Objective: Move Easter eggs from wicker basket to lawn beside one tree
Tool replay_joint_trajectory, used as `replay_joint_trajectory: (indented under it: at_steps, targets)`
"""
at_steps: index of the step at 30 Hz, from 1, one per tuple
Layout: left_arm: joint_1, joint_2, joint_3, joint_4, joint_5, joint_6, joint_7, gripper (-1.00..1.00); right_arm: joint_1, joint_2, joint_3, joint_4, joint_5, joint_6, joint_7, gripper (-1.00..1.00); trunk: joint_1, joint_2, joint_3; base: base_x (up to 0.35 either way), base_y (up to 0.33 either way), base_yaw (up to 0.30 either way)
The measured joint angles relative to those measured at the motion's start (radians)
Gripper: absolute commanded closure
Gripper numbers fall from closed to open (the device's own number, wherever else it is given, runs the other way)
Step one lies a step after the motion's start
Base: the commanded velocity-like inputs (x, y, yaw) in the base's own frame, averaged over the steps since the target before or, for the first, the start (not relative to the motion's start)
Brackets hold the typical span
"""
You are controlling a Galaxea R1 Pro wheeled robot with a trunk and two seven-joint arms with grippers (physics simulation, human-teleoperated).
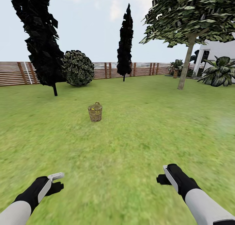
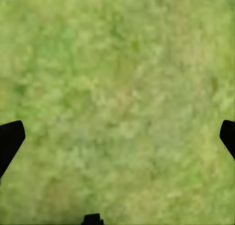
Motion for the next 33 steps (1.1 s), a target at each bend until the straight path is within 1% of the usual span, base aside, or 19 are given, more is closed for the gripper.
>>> replay_joint_trajectory:
  at_steps: [14,18,20,21,24,28,33]
  targets:
    - [-0.001,-0.003,0.000,0.004,0.000,0.001,0.000,-1.00,0.000,0.001,0.000,0.001,-0.001,0.000,-0.002,-1.00,0.000,0.000,0.000,0.344,0.000,0.000]
    - [-0.001,-0.009,0.001,0.005,0.002,0.002,0.000,-1.00,0.000,0.001,0.000,0.003,0.000,-0.001,-0.005,-1.00,0.000,0.000,0.000,0.344,0.000,0.000]
    - [-0.001,-0.015,0.001,0.009,0.002,0.001,0.000,-1.00,0.000,0.002,0.001,0.012,0.010,-0.001,-0.009,-1.00,0.000,0.000,0.000,0.344,0.000,0.000]
    - [-0.001,-0.019,0.001,0.011,0.002,0.001,0.000,-1.00,0.000,0.002,0.001,0.019,0.025,-0.001,-0.011,-1.00,0.000,0.000,0.000,0.344,0.000,0.000]
    - [-0.001,-0.026,0.001,0.013,0.001,0.001,0.000,-1.00,0.000,0.003,0.001,0.024,0.045,-0.001,-0.013,-1.00,0.000,0.000,0.000,0.344,0.000,0.000]
    - [-0.001,-0.039,0.001,0.015,0.000,0.001,0.000,-1.00,0.000,0.003,0.002,0.026,0.054,-0.002,-0.014,-1.00,0.000,0.000,0.000,0.344,0.000,0.000]
    - [-0.001,-0.040,0.000,0.015,0.000,0.001,0.000,-1.00,0.000,0.003,0.002,0.026,0.056,-0.002,-0.013,-1.00,0.000,0.000,0.000,0.344,0.000,0.000]
